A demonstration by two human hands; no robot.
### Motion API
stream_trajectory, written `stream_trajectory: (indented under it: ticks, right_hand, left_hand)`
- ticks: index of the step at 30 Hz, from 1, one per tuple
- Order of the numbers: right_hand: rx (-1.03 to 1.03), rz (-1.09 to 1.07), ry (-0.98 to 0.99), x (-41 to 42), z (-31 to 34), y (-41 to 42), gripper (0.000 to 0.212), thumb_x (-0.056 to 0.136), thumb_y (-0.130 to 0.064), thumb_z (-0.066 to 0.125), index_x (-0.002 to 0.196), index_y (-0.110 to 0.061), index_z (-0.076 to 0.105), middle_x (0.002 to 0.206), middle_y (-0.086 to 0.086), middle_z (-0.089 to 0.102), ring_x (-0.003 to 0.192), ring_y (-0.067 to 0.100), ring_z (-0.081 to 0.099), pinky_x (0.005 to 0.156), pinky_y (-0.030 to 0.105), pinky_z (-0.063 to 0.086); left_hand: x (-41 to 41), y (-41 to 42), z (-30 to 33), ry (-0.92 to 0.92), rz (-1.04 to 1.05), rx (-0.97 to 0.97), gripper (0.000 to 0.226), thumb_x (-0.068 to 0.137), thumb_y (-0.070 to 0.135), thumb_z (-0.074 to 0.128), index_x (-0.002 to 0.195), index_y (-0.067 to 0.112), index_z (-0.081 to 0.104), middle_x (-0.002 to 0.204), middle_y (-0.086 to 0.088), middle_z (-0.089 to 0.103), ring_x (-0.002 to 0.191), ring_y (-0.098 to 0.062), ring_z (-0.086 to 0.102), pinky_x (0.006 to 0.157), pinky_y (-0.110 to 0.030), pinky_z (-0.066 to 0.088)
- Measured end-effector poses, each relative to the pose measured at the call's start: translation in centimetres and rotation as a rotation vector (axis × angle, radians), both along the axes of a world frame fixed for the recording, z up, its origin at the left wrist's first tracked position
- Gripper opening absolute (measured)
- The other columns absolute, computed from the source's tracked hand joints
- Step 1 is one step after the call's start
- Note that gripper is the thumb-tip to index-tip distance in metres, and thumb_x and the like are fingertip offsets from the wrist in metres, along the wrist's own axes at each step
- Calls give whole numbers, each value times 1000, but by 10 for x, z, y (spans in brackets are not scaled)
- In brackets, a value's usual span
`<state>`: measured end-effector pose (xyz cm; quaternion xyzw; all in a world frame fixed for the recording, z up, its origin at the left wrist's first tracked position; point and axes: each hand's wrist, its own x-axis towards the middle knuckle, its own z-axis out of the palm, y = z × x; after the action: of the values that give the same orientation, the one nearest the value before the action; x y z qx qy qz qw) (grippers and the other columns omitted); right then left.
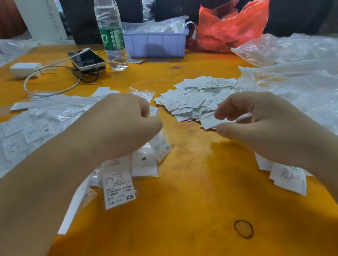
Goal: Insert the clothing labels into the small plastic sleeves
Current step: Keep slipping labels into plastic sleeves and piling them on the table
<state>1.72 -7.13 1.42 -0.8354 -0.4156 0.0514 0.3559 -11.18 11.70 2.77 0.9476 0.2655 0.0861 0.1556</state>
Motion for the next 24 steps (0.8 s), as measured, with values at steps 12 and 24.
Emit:
stream_trajectory:
  ticks: [12,24]
  right_hand:
    - [-368,-10,-245,13,-11,2,41,91,-36,58,131,-33,51,145,-12,40,133,11,31,101,28,29]
    - [-348,-26,-283,19,-13,2,60,90,-38,59,145,-33,35,149,-16,34,139,10,24,104,30,28]
  left_hand:
    - [3,1,-10,3,91,393,25,83,35,64,96,37,43,106,5,49,102,-20,48,87,-40,35]
    - [5,-23,-24,-188,-183,165,13,85,27,57,87,38,50,98,14,51,98,-13,50,91,-34,39]
